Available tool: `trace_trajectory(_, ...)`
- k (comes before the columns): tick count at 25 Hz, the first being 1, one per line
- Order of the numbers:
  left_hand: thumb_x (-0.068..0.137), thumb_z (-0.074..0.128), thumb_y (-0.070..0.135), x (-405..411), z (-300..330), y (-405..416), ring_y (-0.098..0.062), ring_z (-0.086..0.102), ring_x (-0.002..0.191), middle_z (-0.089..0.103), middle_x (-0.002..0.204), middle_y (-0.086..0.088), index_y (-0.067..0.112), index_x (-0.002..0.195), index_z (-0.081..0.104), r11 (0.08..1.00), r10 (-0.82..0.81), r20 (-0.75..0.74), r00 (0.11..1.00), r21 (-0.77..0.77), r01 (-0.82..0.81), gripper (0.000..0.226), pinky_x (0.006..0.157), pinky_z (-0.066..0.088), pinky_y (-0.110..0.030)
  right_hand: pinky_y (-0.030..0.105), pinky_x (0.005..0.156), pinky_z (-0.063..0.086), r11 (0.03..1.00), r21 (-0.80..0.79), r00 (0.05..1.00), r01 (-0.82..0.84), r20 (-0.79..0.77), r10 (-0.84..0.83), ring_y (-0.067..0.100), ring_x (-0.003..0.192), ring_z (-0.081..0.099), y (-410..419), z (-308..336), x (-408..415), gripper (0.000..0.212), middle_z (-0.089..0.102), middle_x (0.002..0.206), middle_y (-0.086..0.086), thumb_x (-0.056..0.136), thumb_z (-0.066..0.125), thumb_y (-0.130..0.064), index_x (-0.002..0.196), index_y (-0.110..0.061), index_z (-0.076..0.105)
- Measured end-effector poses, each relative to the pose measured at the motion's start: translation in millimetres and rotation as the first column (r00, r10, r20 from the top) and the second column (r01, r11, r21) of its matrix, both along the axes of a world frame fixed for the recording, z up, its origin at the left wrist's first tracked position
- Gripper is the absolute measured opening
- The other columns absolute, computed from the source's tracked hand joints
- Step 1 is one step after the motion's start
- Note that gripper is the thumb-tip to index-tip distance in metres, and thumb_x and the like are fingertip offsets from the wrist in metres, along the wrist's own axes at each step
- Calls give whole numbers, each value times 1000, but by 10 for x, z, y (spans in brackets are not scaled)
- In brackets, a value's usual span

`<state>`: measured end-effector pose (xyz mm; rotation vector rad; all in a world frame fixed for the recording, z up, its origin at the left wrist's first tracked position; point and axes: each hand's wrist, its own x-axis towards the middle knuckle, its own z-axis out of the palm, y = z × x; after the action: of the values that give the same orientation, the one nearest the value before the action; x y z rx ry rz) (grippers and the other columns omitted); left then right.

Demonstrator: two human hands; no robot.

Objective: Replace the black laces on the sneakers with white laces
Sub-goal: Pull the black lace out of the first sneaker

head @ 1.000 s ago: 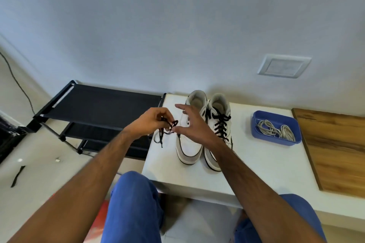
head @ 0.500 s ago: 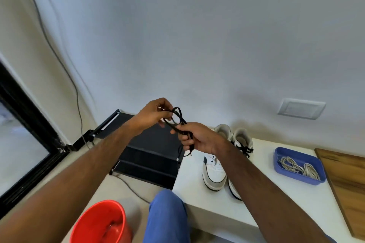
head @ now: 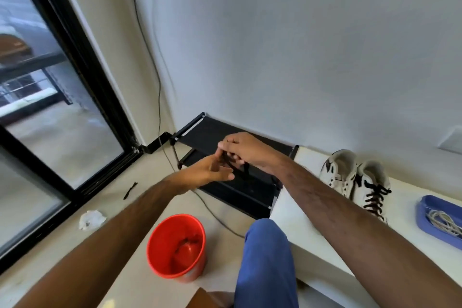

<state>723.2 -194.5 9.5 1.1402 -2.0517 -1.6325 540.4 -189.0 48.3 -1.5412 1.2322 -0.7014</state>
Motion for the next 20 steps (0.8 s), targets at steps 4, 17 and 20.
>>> trace_trajectory(4, 106, 49, 24, 326, -513, -16, -23, 69, 110, 74, 119, -8, 10, 105, 65, 941, 338, -243, 909, 117, -318, 21, 97, 47, -44, 18, 62, 45, 993, 40, 939, 115, 321, -122, 5, 69, 56, -169, -223, 254, 30, 65, 86, 1, 102, 48, 0, 106, -13, 75)
trace_trajectory(17, 107, 39, 11, 939, -1291, 206, -5, 69, 104, 69, 116, -6, 6, 124, 65, 520, 837, -361, 410, 295, -801, 32, 76, 55, -19, 44, 84, 54, 794, 608, 913, 17, 314, -260, 23, 98, 61, -47, -1570, 1601, 63, 67, 105, 8, 91, 44, 14, 146, -14, 38)
trace_trajectory(20, 106, 39, 5, 1112, -1451, 299, 3, 69, 92, 69, 110, -1, 8, 127, 60, 550, 828, -299, 475, 267, -791, 30, 76, 55, -21, 43, 87, 56, 780, 626, 921, 9, 298, -249, 26, 99, 64, -80, -1729, 1749, 58, 68, 105, 14, 89, 45, 14, 142, -11, 41)
